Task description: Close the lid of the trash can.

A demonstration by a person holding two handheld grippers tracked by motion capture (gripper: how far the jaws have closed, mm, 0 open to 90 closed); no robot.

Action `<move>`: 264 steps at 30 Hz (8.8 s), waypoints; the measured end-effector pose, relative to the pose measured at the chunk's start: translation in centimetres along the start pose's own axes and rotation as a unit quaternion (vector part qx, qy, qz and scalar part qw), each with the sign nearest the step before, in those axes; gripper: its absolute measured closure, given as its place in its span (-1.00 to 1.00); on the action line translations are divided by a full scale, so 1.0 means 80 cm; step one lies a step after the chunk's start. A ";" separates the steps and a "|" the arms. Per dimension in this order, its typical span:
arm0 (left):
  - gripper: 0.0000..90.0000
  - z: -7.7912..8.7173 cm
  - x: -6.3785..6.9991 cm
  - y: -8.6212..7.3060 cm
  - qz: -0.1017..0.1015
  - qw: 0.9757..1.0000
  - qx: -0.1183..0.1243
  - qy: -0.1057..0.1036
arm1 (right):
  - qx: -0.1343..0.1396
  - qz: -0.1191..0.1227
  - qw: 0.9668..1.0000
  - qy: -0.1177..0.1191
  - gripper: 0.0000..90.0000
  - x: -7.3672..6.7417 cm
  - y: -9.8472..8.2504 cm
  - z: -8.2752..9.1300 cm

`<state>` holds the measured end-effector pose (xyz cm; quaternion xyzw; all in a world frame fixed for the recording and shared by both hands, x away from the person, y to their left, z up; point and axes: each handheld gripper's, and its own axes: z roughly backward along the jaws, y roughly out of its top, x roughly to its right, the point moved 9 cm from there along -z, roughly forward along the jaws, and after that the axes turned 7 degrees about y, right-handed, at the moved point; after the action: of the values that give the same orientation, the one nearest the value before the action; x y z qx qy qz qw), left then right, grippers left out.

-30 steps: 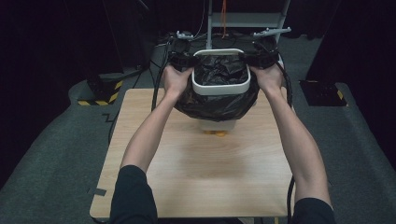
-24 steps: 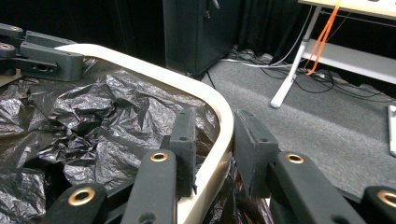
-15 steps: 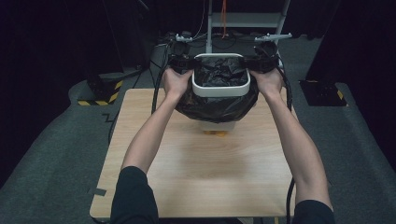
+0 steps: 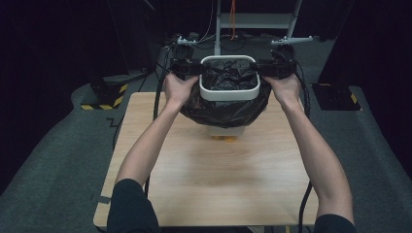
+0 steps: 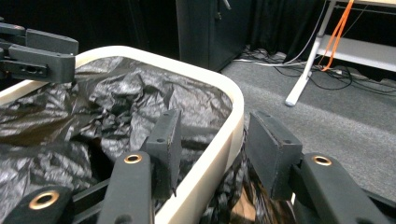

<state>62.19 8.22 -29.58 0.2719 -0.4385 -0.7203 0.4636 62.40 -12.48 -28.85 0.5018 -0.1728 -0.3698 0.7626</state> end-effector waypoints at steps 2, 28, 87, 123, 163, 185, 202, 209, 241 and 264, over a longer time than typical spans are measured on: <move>0.17 0.002 0.000 -0.004 -0.001 1.000 0.000 -0.003 | 0.000 0.000 1.000 0.002 0.23 -0.001 -0.003 0.002; 0.17 -0.004 0.002 -0.025 -0.008 1.000 0.002 -0.005 | 0.009 0.033 0.999 0.005 0.24 -0.011 -0.021 -0.004; -0.36 -0.023 -0.003 0.002 -0.017 1.000 -0.019 0.008 | -0.032 0.102 0.993 0.053 0.08 -0.060 -0.013 0.011; -0.37 -0.038 -0.013 -0.007 -0.002 0.999 -0.035 0.007 | 0.001 0.104 0.991 0.087 0.15 -0.076 -0.038 0.010; -0.27 0.049 -0.033 -0.007 0.023 0.998 0.061 -0.017 | 0.060 0.060 0.995 0.051 0.05 -0.049 -0.022 0.055; -0.24 0.081 -0.038 -0.017 0.015 0.998 0.060 -0.021 | 0.078 0.041 0.996 0.023 0.06 -0.027 -0.023 0.094; -0.23 0.100 -0.047 -0.032 0.013 0.998 0.057 -0.017 | 0.076 0.047 0.996 0.009 0.07 -0.025 -0.024 0.109; -0.23 0.107 -0.053 -0.037 0.014 0.998 0.058 -0.014 | 0.083 0.032 0.996 0.005 0.09 -0.015 -0.034 0.117; -0.23 0.122 -0.068 -0.085 0.035 0.998 0.045 -0.008 | 0.096 0.001 0.995 0.000 0.09 0.009 -0.077 0.140; -0.23 0.129 -0.089 -0.130 0.063 0.997 0.034 -0.002 | 0.096 -0.010 0.995 0.005 0.09 0.011 -0.109 0.140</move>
<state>52.50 20.54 -34.08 0.2576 -0.4799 -0.6750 0.4977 52.49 -22.20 -31.87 0.5763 -0.1987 -0.3561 0.7082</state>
